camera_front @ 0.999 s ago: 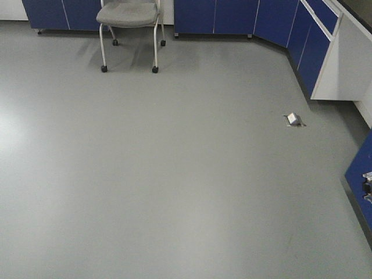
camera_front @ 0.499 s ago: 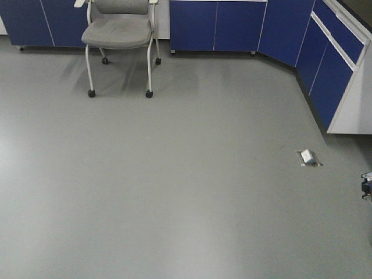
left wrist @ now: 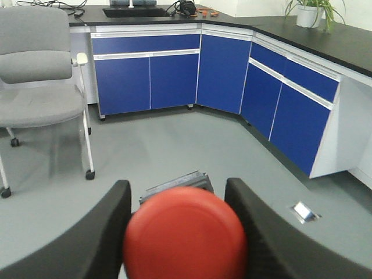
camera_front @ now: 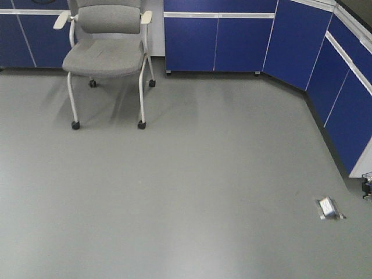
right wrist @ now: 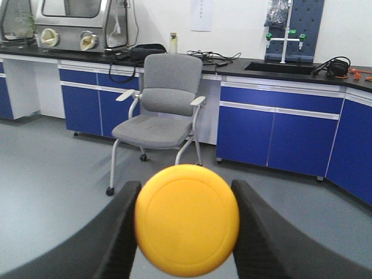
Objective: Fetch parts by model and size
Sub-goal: 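Drive the base to the bench with the red tray, holding both buttons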
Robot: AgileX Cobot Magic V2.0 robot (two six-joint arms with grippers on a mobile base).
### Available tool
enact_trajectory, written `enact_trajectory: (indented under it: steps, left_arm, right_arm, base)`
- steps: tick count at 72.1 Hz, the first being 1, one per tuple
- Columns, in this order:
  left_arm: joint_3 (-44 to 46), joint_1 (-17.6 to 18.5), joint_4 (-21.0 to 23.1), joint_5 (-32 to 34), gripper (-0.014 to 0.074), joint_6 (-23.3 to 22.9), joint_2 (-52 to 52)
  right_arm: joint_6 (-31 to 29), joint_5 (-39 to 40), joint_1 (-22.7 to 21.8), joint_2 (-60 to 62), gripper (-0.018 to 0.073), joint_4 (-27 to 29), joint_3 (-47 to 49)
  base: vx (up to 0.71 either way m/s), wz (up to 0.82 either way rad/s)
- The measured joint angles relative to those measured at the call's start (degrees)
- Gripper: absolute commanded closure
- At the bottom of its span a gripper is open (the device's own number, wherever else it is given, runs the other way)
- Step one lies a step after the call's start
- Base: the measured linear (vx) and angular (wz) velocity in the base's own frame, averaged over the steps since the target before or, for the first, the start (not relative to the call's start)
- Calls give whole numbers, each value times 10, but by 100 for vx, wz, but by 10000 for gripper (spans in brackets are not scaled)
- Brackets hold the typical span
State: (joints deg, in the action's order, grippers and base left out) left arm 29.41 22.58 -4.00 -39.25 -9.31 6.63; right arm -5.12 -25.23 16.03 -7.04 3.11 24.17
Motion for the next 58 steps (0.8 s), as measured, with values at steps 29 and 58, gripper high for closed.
enact_trajectory:
  steps: [29,58]
  left_arm:
    - [0,0,0,0,604,0,0]
    - [0,0,0,0,604,0,0]
  right_arm:
    - [0,0,0,0,569,0,0]
    - [0,0,0,0,569,0,0]
  base:
    - [65,-6]
    - [57,-6]
